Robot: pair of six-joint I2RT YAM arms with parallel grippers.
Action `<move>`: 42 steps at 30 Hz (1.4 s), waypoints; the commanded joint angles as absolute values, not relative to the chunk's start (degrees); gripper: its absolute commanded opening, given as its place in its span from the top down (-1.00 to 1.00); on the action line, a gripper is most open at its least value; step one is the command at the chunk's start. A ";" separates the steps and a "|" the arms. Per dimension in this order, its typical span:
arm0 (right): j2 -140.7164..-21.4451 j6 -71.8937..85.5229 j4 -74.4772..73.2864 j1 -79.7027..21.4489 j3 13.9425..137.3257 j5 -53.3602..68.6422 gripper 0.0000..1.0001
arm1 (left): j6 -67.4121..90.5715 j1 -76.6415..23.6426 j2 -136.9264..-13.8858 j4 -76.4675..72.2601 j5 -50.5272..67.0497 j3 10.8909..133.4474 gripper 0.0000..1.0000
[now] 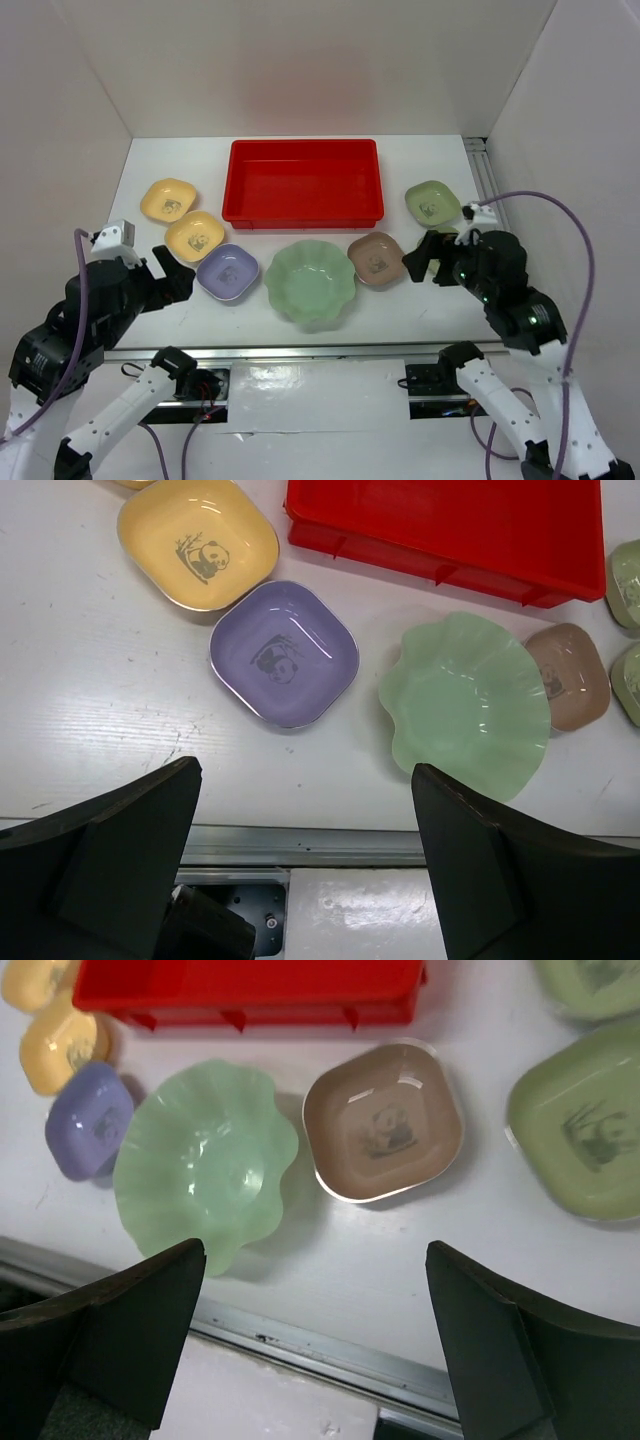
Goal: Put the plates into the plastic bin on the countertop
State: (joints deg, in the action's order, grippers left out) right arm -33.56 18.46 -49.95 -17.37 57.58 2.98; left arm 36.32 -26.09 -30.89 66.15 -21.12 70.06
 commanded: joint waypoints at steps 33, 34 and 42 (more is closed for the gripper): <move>-69.16 27.69 -10.99 -42.71 39.38 -6.24 -0.60 | 37.00 -26.28 -30.41 59.85 -21.62 65.21 -1.00; -70.04 28.21 -9.59 -42.71 39.38 -6.24 -0.55 | 37.00 -26.28 -30.41 59.85 -21.62 65.21 -1.00; -72.95 29.27 -5.28 -43.77 37.00 -4.83 -0.48 | 37.00 -26.28 -30.41 59.85 -21.62 65.21 -1.00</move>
State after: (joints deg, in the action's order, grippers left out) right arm -72.60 28.34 -11.16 -42.78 37.69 -4.93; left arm 36.47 -26.09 -30.98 62.08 -21.15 65.32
